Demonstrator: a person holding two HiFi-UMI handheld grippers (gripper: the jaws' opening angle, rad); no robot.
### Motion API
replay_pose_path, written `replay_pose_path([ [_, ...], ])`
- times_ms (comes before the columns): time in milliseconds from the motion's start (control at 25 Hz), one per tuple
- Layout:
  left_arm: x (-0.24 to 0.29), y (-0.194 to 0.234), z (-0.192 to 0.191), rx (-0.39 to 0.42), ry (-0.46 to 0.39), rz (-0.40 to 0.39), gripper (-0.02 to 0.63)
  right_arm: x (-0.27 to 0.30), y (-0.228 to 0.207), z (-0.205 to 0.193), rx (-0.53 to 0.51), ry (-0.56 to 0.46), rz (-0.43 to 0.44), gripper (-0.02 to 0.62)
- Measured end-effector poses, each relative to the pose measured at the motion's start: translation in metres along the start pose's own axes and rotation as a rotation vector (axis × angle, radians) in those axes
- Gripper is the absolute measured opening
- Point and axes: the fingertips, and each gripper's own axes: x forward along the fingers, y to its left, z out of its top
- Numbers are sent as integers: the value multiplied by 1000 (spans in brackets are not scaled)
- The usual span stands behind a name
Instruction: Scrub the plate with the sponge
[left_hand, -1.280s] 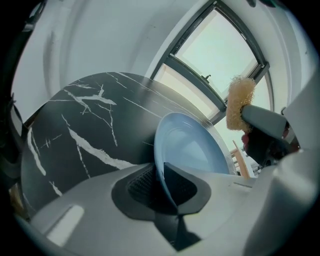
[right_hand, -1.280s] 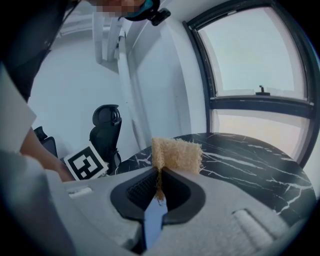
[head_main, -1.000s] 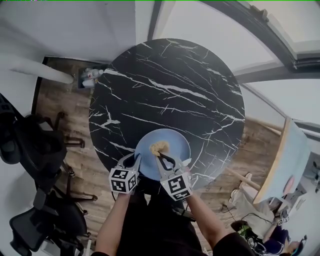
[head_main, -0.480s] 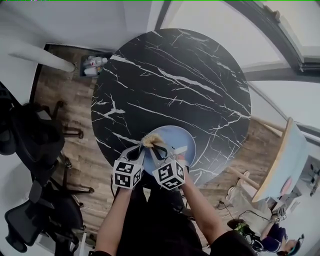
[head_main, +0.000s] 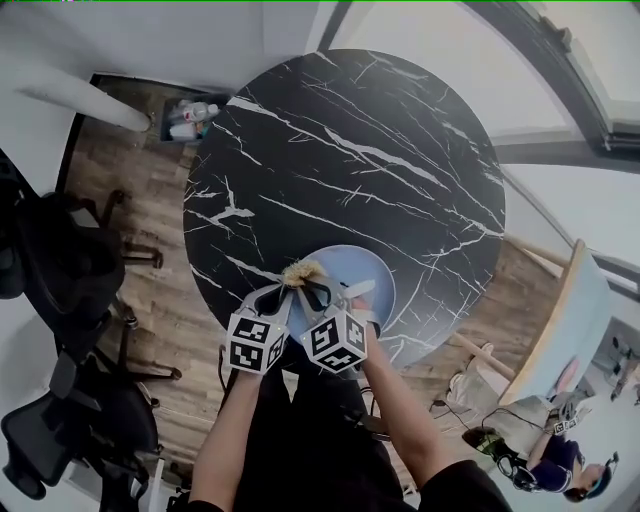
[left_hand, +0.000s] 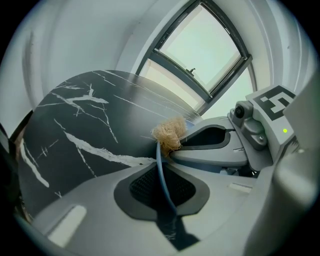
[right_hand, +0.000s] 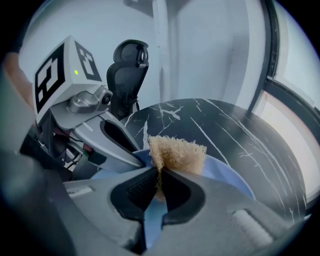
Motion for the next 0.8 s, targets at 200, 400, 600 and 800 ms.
replay_pose_path([
  [200,-1,0,0,-5,-4,2,28,1,-10,2,-19,4,-38,21],
  [400,-1,-1,-1,-9,-9,2,26,1,-30,3,-23,20,-78,21],
  [600,-1,-1,0,-13,-5,0,26,-1,-43,1,-12,32,-111,21],
  [800,-2,0,0,-23,-12,1,25,-5,-59,-5,31,57,-168,21],
])
